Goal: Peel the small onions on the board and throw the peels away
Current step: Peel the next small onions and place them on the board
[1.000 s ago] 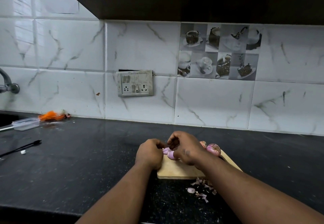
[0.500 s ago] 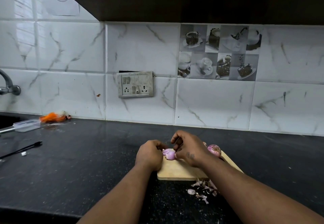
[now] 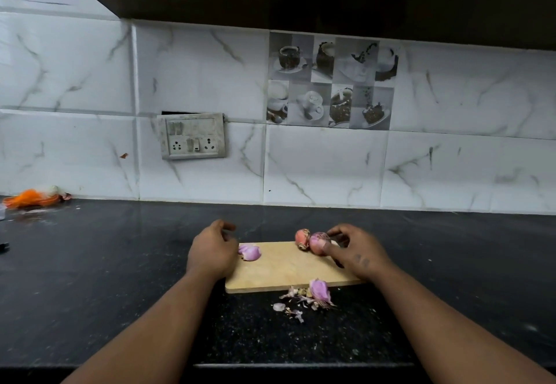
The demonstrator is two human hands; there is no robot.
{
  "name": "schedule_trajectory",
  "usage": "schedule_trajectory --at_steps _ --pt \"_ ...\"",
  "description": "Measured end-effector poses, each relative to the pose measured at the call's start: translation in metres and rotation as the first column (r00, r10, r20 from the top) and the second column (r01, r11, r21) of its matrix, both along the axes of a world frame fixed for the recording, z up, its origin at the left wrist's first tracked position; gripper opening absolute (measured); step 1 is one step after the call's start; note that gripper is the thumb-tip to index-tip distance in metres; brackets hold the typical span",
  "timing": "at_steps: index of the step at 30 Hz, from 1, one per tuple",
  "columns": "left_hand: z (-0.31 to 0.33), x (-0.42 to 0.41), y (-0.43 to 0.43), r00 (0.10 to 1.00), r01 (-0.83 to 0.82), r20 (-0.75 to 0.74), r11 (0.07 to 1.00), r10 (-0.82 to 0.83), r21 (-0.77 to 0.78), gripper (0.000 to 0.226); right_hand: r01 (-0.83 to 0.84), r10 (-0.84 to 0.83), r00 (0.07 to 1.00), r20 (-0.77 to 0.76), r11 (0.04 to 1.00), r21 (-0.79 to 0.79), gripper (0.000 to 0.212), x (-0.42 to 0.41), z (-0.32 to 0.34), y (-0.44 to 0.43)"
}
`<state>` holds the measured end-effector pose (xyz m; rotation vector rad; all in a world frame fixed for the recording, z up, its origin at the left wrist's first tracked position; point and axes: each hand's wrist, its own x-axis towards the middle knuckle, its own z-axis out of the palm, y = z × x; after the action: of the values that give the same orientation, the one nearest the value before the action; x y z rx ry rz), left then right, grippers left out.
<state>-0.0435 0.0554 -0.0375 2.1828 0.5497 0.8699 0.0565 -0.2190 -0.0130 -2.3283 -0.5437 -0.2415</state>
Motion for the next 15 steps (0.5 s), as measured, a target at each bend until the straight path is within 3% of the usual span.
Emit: schedule_trajectory --at_steps 4,7,11,15 --pt "0.001 -0.005 -0.004 1.000 -0.003 0.017 1.000 0.003 0.004 0.028 -0.013 0.016 0.999 0.030 0.996 -0.083 0.062 0.000 -0.007 0.010" --pt "0.003 -0.009 -0.009 0.999 -0.008 0.052 0.998 0.005 0.065 0.028 -0.014 0.017 0.999 0.047 0.997 -0.072 0.051 -0.003 -0.009 0.013" --pt "0.012 -0.021 -0.031 0.993 0.026 0.107 0.958 -0.059 0.287 0.023 -0.115 0.110 0.993 0.041 0.985 0.130 0.048 -0.014 -0.001 0.002" --pt "0.020 -0.036 -0.069 0.923 0.278 0.152 0.886 -0.354 0.372 0.021 -0.305 0.296 0.952 0.074 0.912 0.275 0.053 -0.049 -0.002 -0.015"
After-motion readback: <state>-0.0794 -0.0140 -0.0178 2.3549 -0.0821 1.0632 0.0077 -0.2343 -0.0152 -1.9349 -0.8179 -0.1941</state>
